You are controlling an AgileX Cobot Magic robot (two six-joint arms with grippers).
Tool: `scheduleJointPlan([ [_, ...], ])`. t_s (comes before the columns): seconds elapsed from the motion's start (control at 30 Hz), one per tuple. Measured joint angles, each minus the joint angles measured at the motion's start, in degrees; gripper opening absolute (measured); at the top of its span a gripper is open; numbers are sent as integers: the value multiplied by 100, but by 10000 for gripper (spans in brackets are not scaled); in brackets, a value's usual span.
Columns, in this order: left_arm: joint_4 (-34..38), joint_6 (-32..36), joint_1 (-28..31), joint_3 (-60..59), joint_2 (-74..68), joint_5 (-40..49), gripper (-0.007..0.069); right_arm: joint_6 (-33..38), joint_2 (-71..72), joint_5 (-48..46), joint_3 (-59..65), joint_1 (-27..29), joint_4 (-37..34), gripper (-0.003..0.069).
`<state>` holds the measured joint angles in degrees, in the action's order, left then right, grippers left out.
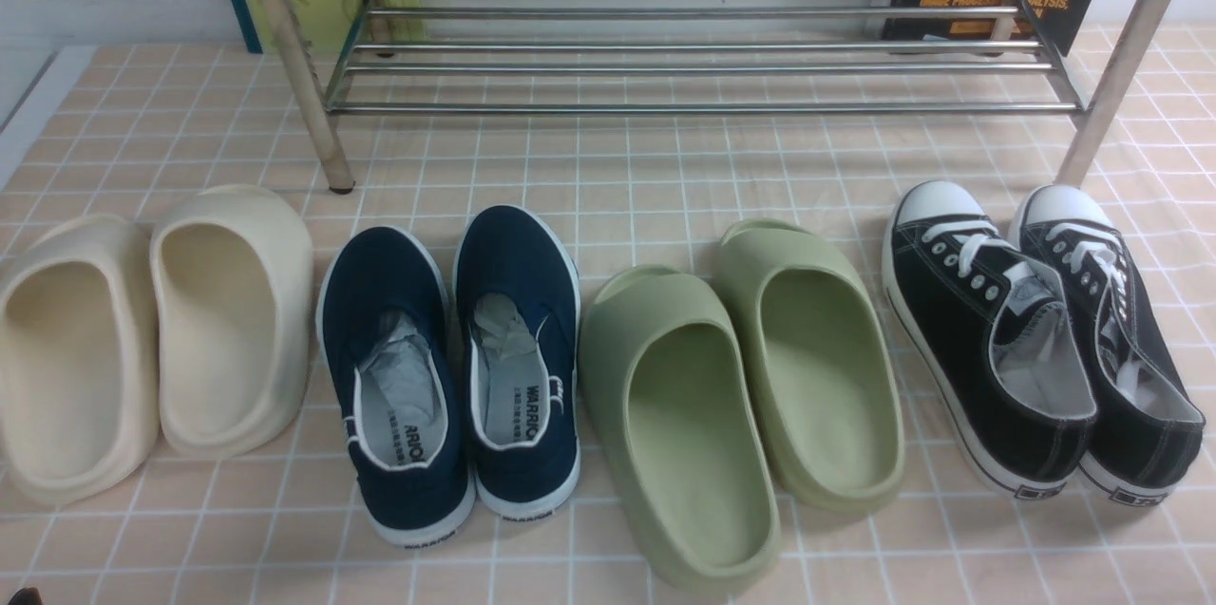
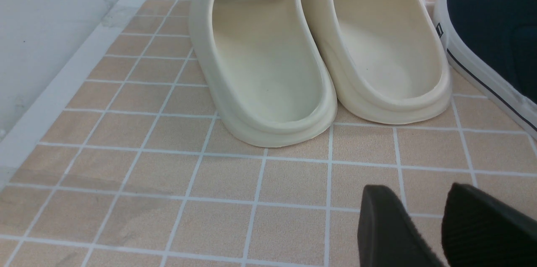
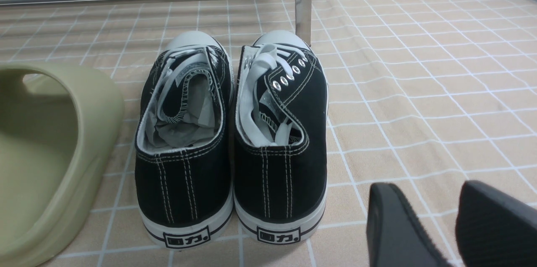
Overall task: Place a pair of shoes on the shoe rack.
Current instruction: Use the left arm to grab the shoe closest to it
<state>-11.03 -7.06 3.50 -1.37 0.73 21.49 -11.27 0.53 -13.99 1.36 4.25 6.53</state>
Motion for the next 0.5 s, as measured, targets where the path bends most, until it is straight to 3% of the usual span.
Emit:
scheduleJointPlan([
  [0.33,-200,-5,0,0,0,-5,239,0,0,0,0,0,0,243],
  [0.5,179,-432,0,-22,0,-230,239,0,0,0,0,0,0,243],
])
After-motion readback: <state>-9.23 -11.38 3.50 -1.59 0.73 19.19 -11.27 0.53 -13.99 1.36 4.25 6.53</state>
